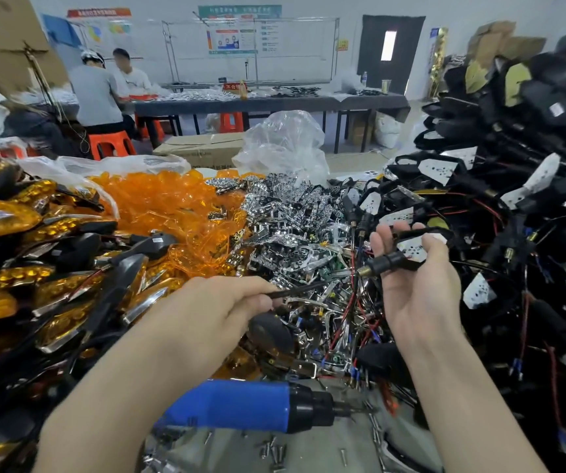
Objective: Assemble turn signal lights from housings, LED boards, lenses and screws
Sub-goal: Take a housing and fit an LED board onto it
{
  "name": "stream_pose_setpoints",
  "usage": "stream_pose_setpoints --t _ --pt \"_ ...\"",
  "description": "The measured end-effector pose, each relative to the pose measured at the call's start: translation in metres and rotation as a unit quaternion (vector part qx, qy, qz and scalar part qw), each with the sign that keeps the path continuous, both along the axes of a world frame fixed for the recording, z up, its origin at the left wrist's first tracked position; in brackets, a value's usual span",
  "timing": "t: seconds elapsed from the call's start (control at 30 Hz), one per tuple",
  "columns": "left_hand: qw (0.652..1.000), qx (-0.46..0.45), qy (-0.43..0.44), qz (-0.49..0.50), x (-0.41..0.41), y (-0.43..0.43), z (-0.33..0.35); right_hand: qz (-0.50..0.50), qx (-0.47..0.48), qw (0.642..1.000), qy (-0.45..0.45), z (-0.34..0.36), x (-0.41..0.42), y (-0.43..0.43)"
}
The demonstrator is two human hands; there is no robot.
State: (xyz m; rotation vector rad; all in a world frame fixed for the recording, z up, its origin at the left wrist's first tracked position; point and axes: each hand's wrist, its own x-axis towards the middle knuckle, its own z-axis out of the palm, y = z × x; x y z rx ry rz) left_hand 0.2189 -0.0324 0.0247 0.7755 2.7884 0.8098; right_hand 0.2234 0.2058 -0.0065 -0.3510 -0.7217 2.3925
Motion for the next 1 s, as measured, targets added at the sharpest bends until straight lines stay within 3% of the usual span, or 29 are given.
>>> stream_pose_setpoints --t 0.13,0.23,0.43,0.63,1.0 --pt "0.998 -0.005 -0.033 0.045 -0.002 -0.008 0.000 0.024 0.002 1.000 0.007 0.002 0.000 -0.012" --pt "0.996 -0.053 0.001 0.079 -0.004 -0.013 -0.004 0.075 -0.028 0.997 0.017 -0.001 0.000 -0.027" --pt "0.998 0.054 0.022 0.002 0.002 0.021 -0.014 0.150 -0.036 0.986 0.061 -0.005 -0.004 -0.044" --pt "0.999 0.015 -0.030 -0.033 0.000 0.033 -0.027 0.180 -0.021 0.980 0.082 -0.012 -0.005 -0.039" --pt "0.991 0.052 -0.104 -0.069 -0.005 0.031 -0.035 0.193 -0.030 0.977 0.082 -0.018 -0.010 -0.043"
